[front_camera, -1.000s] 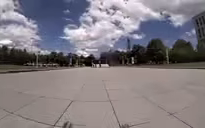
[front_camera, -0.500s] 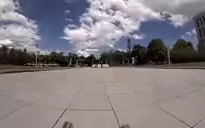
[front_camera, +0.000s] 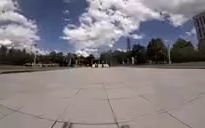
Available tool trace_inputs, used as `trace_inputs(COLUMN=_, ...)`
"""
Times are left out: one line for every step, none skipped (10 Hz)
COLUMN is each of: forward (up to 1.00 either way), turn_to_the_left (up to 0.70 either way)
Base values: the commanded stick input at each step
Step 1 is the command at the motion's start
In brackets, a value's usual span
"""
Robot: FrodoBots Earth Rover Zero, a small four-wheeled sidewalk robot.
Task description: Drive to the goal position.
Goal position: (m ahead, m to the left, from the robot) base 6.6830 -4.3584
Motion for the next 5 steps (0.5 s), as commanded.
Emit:
trace_inputs(forward=0.70, turn_to_the_left=0.00)
trace_inputs(forward=0.70, turn_to_the_left=0.00)
trace_inputs(forward=0.70, turn_to_the_left=0.00)
trace_inputs(forward=0.70, turn_to_the_left=0.00)
trace_inputs(forward=0.70, turn_to_the_left=0.00)
